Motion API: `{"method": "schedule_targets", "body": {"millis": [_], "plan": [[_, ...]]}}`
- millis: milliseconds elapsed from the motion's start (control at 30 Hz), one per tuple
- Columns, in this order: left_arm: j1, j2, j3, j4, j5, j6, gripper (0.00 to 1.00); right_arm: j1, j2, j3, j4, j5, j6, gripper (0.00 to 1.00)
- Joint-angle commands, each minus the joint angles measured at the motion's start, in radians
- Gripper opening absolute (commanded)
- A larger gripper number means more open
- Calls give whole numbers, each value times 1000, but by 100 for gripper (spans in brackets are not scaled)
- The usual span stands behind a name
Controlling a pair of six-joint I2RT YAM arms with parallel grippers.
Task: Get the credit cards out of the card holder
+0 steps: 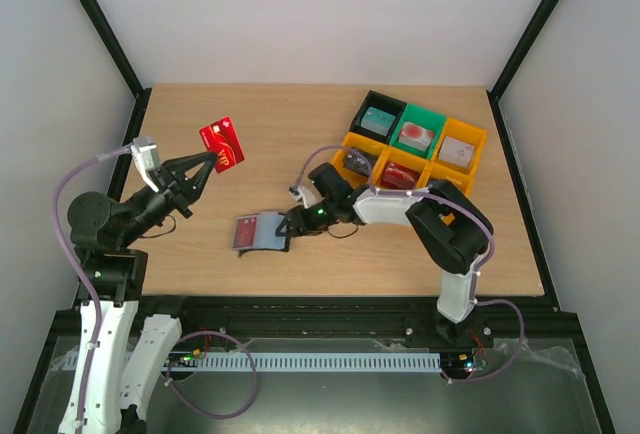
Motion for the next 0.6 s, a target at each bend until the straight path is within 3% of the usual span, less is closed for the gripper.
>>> {"method": "schedule_targets", "body": {"millis": [0, 167, 300, 367, 433, 500, 567], "plan": [[9, -10, 4, 24, -12, -5, 2, -123, -82, 41, -308, 274, -63, 55], [9, -7, 4, 35, -19, -9, 2, -152, -198, 173, -548, 641, -121, 62], [12, -7, -5, 72, -30, -48, 2, -112, -372, 252, -505, 630, -203, 67], [15, -3, -9, 112, -30, -90, 2, -55, -504, 214, -308, 481, -204, 75], [18, 8, -9, 168, -22, -153, 2, -24, -624, 99, 53, 354, -52, 84], [20, 30, -4, 247, -3, -237, 2, -4, -683, -48, 543, 364, 241, 86], [20, 57, 8, 323, 2, -332, 2, 27, -665, -108, 855, 458, 426, 85]]}}
